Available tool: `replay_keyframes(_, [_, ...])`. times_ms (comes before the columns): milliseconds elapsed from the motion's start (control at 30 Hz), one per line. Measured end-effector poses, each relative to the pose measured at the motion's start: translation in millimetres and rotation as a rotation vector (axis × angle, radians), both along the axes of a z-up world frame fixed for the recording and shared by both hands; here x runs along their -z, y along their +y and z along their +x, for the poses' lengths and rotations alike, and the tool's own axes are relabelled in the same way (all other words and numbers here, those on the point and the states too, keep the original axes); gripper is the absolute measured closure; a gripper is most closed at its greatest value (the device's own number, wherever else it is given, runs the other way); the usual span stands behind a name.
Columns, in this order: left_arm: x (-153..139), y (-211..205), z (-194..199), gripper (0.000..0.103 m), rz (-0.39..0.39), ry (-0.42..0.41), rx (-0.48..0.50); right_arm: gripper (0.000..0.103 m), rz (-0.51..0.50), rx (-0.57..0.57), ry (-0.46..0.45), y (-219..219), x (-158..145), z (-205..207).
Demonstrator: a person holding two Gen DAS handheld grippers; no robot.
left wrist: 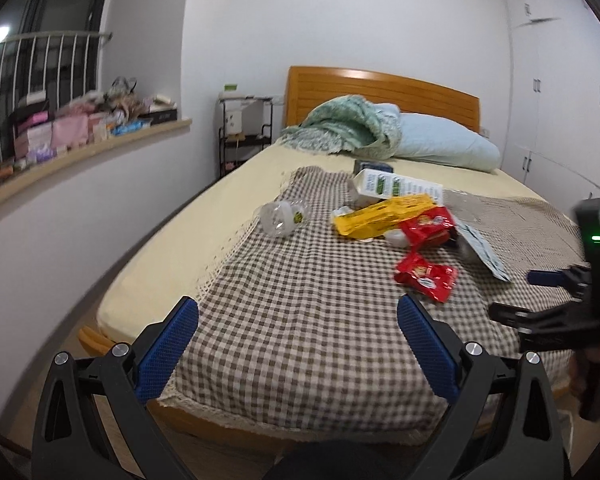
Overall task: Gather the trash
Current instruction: 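Reach the right tool to the red snack wrapper and grasp it, then carry the red wrapper in the right tool down over the wastebasket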
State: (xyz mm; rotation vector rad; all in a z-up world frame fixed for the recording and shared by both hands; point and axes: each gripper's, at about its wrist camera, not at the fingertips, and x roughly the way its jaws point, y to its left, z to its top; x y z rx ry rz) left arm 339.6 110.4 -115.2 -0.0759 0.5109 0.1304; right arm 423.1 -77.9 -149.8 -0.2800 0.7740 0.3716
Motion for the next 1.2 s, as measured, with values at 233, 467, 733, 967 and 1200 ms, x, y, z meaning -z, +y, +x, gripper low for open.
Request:
replay_keyframes(233, [25.4, 13.5, 57.3, 0.007, -0.008, 0.044, 0.009, 0.008, -0.064, -0.028, 0.066, 34.3, 39.5, 84.0])
replay_keyframes(467, [38.2, 7.4, 113.5, 0.007, 0.025, 0.07, 0.061, 0.072, -0.011, 0.022, 0.118, 9.1, 52.7, 107.6])
replay_keyframes(733, [39.0, -54.2, 178.2, 0.007, 0.122, 0.048, 0.255, 0.084, 0.131, 0.091, -0.086, -70.0, -28.0, 48.2])
replay_keyframes(967, [28.9, -144.0, 249.1, 0.007, 0.161, 0.024, 0.452, 0.084, 0.197, 0.227, -0.13, -146.6, -47.6, 32.0])
replay_keyframes(1200, [55.6, -196.8, 327.7, 0.007, 0.146, 0.142, 0.463, 0.084, 0.284, 0.272, -0.072, -180.0, -20.3, 25.2])
